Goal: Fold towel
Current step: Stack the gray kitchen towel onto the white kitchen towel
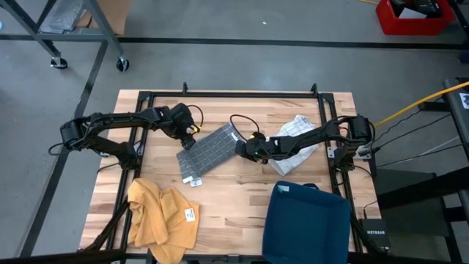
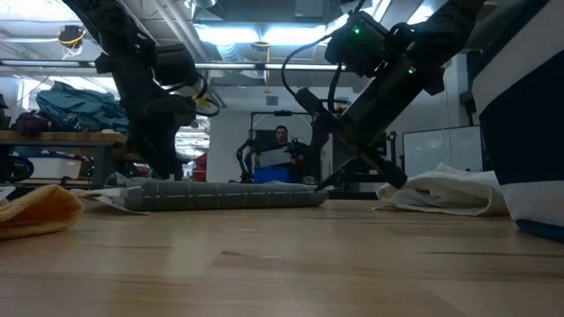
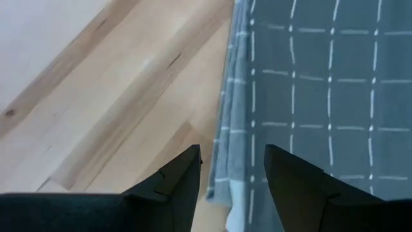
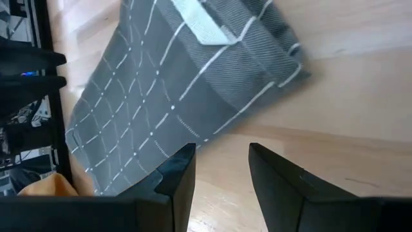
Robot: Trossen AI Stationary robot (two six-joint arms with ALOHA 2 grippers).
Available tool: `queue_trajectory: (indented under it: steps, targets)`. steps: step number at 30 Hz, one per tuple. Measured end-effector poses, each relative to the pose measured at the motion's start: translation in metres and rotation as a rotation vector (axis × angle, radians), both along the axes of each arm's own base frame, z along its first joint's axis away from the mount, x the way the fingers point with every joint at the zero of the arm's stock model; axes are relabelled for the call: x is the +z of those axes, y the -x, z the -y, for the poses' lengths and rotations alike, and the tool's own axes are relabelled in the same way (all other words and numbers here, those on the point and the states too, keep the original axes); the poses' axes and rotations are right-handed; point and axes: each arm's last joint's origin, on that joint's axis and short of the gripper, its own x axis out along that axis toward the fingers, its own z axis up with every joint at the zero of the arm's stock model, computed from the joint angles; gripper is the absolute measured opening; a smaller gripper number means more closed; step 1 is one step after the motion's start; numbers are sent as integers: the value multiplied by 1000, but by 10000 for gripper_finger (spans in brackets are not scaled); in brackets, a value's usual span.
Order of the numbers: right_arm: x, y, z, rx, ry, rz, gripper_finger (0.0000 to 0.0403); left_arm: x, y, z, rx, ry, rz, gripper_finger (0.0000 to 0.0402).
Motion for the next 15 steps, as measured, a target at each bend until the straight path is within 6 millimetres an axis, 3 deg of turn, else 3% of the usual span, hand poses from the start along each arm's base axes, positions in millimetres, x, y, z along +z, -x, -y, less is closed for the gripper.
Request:
queue_trajectory:
  steps: [15]
  targets:
    - [-17, -16, -3, -54, 41, 113, 147, -9, -2, 2, -16, 43, -48, 164]
